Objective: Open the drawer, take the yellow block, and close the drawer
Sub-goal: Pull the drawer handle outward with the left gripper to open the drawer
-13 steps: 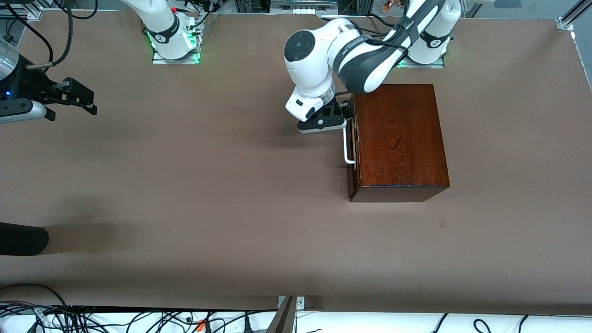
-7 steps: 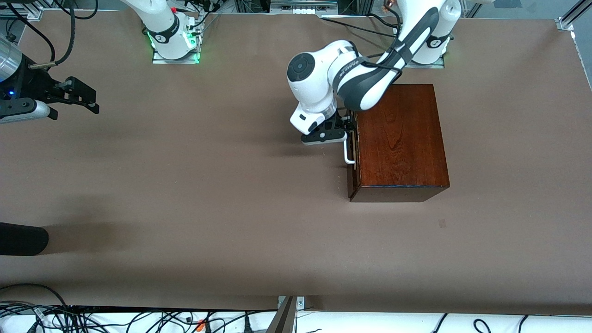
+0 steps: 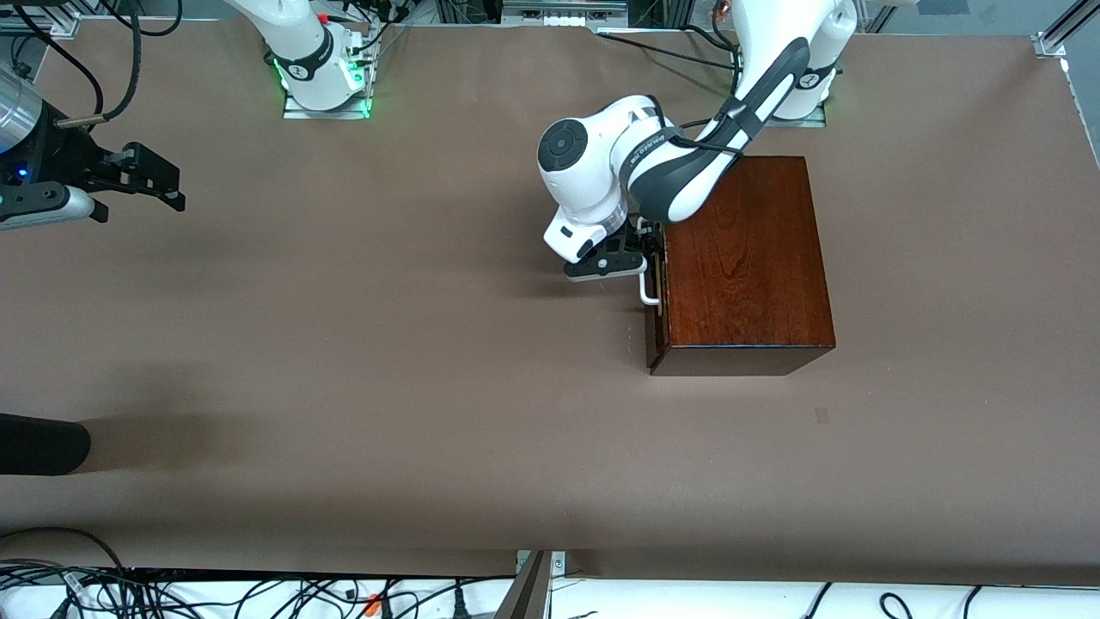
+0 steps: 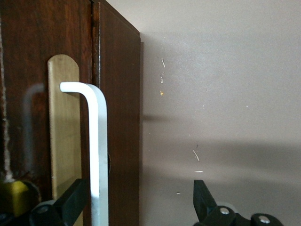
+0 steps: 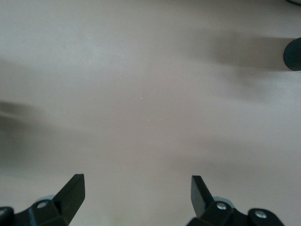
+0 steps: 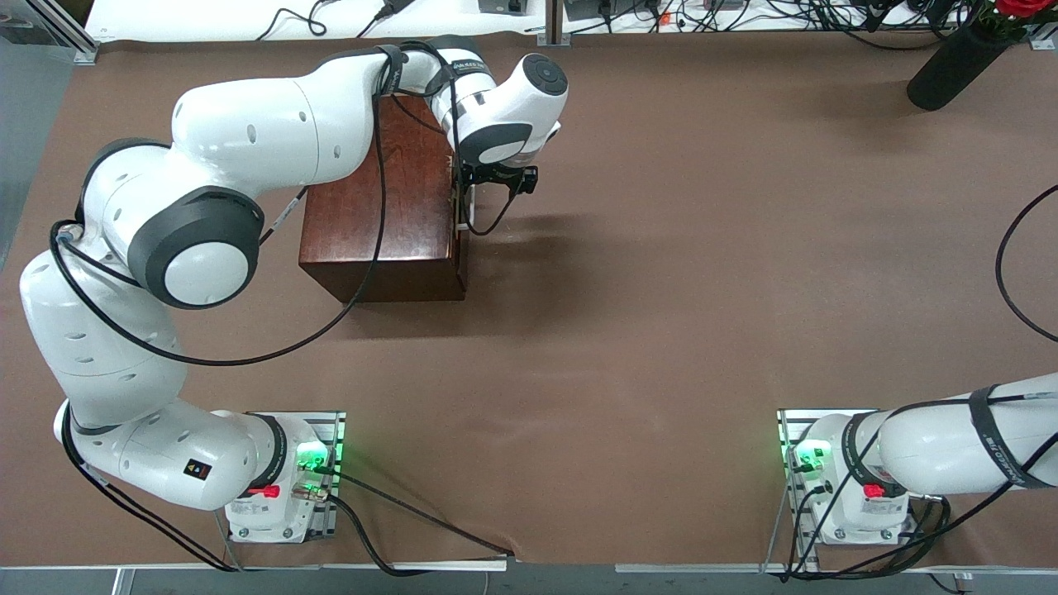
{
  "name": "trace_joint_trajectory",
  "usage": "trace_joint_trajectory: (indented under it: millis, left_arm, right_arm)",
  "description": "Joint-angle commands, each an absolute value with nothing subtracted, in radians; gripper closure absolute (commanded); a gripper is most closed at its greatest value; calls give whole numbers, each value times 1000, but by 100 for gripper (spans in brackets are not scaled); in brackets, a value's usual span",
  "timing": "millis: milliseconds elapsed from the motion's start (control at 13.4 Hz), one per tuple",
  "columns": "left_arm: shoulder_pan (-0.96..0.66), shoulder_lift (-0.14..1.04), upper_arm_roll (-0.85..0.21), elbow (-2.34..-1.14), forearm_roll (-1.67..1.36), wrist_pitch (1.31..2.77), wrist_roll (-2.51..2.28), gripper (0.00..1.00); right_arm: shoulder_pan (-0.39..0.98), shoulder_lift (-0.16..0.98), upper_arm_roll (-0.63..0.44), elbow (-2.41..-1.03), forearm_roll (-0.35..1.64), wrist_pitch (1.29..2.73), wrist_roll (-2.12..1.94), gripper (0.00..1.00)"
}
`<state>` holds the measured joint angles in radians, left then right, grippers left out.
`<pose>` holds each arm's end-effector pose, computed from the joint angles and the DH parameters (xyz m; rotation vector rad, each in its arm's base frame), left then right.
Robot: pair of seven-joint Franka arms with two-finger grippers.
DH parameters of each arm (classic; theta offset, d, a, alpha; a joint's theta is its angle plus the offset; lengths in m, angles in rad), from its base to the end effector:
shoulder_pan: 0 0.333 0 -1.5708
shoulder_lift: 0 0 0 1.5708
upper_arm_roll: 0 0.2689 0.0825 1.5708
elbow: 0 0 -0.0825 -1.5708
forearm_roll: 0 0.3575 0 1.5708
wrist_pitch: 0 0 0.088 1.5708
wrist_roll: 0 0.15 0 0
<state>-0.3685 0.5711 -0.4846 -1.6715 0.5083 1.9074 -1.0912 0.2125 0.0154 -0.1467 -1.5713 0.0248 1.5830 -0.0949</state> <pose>0.4397 -0.4018 0.2188 -2.8283 -0.0540 -0.0279 0.5314 0.0392 0.5272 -3.1090 -0.2498 0.0050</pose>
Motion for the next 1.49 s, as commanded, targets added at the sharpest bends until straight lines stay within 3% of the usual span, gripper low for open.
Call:
trace_joint_trajectory:
  millis: [0,1414]
  left_arm:
    - [-370,584,-489,-1667,546,1942,-1130,0]
    - [-482,712,-495,-1476,525,1945,-1221,0]
  right_arm:
    - [213,2,-141,-1568,25,1565,-94,0]
    - [215,-2,-138,-1568,26,1557,-81,0]
